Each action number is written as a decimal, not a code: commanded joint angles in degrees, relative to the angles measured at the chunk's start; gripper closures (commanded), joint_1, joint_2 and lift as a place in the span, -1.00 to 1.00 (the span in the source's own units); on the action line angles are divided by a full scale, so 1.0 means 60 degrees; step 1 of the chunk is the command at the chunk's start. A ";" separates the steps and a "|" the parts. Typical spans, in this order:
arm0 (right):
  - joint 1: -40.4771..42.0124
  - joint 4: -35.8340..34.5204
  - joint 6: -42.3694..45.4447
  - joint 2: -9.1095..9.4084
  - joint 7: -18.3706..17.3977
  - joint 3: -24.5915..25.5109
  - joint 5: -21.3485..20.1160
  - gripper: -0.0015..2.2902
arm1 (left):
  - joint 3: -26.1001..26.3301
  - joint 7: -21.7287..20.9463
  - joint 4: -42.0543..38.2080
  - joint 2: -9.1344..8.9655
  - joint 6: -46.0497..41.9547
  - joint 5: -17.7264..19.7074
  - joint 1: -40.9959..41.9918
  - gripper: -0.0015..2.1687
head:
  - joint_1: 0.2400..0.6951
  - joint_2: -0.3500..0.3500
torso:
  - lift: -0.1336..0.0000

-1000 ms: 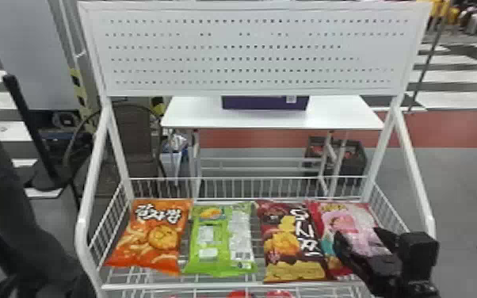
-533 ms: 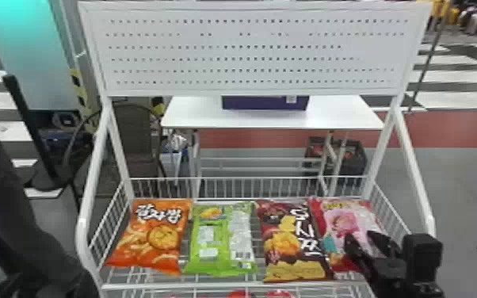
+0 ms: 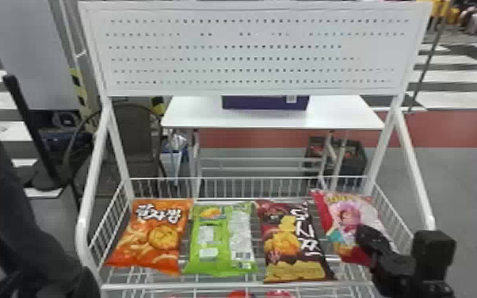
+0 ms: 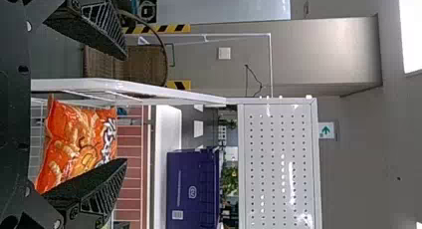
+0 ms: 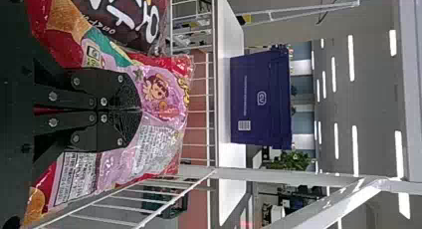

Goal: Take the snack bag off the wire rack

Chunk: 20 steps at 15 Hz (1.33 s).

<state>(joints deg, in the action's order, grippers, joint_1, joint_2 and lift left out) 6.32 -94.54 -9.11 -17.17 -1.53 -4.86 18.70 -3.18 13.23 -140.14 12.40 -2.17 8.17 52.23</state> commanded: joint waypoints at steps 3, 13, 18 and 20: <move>0.0645 -0.1588 -0.0115 -0.0230 -0.0097 0.0165 0.0619 0.86 | 0.0031 0.0006 -0.0022 -0.0002 0.0034 0.0000 -0.0033 -0.85 | 0.14 0.00 | 1.00; 0.4805 -0.5557 0.1613 -0.1563 -0.0991 0.0531 0.0927 0.86 | -0.0101 0.0094 -0.0051 0.0306 -0.0025 0.0147 -0.0063 -0.85 | 0.14 0.00 | 1.00; 0.6373 -0.6187 0.2140 -0.2002 -0.1005 0.1322 0.1030 0.86 | -0.0291 0.0240 0.0095 0.0394 -0.0142 0.0308 -0.0180 -0.85 | 0.14 0.00 | 1.00; 0.6827 -0.6451 0.2140 -0.2017 -0.1005 0.1645 0.1030 0.86 | -0.0526 0.0240 0.0139 0.0438 -0.0201 0.0528 -0.0165 -0.85 | 0.14 0.00 | 1.00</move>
<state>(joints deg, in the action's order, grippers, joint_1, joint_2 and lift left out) 45.49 -132.23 3.70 -29.19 -7.56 3.72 24.85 -5.43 14.69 -139.49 14.83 -3.14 10.50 51.17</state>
